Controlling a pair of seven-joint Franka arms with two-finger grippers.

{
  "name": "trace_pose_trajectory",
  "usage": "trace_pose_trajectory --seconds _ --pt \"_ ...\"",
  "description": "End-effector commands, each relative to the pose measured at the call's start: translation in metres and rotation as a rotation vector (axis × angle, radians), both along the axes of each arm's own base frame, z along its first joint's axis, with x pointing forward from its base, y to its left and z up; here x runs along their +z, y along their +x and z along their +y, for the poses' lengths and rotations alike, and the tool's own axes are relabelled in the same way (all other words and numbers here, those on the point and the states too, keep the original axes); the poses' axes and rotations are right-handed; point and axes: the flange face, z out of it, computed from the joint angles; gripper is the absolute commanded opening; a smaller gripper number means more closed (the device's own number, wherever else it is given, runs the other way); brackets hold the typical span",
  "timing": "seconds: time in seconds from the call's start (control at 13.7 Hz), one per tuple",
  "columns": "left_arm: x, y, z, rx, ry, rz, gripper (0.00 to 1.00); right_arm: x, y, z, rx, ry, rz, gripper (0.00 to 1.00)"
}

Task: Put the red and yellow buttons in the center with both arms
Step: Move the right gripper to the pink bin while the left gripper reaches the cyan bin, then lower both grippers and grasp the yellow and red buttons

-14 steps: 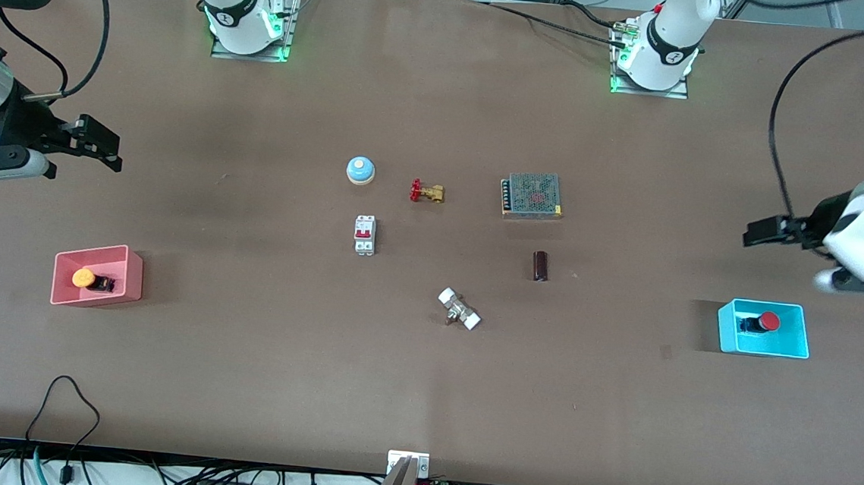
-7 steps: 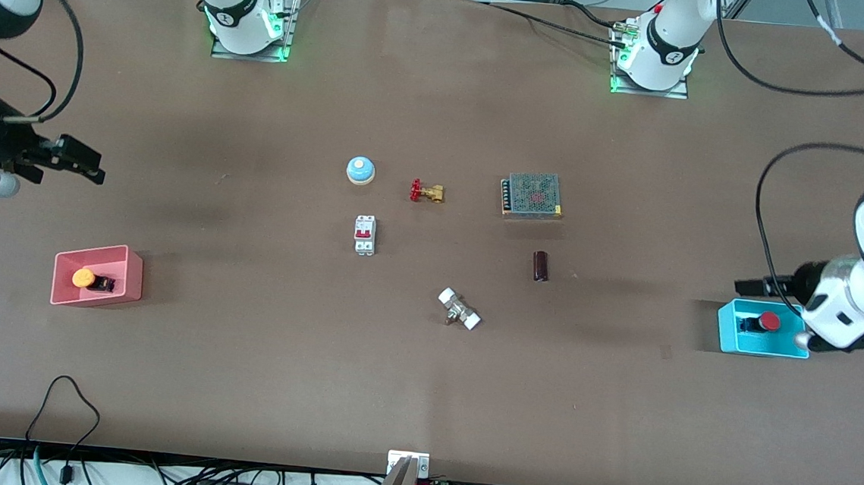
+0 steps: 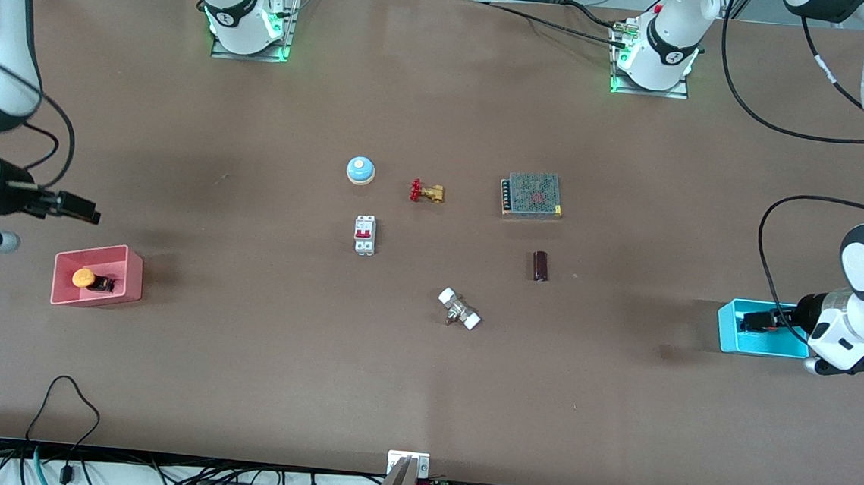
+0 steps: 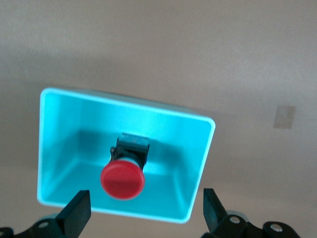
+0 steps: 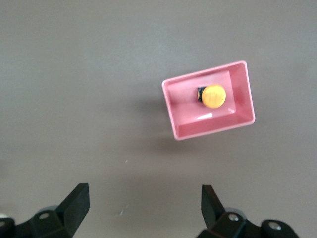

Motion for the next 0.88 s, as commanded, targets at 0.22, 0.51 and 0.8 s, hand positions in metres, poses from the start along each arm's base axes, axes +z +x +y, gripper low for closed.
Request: trace_pose_trajectory --seconds 0.22,0.51,0.8 --pt "-0.011 0.010 0.008 -0.129 0.011 -0.060 1.00 -0.075 0.030 -0.042 0.215 -0.077 -0.111 1.00" --pt "-0.017 0.005 0.015 -0.183 0.041 -0.036 1.00 -0.110 0.040 -0.045 0.245 -0.108 -0.150 1.00" --pt "-0.027 -0.001 0.016 -0.208 0.057 -0.009 1.00 -0.152 0.039 -0.060 0.264 -0.123 -0.165 1.00"
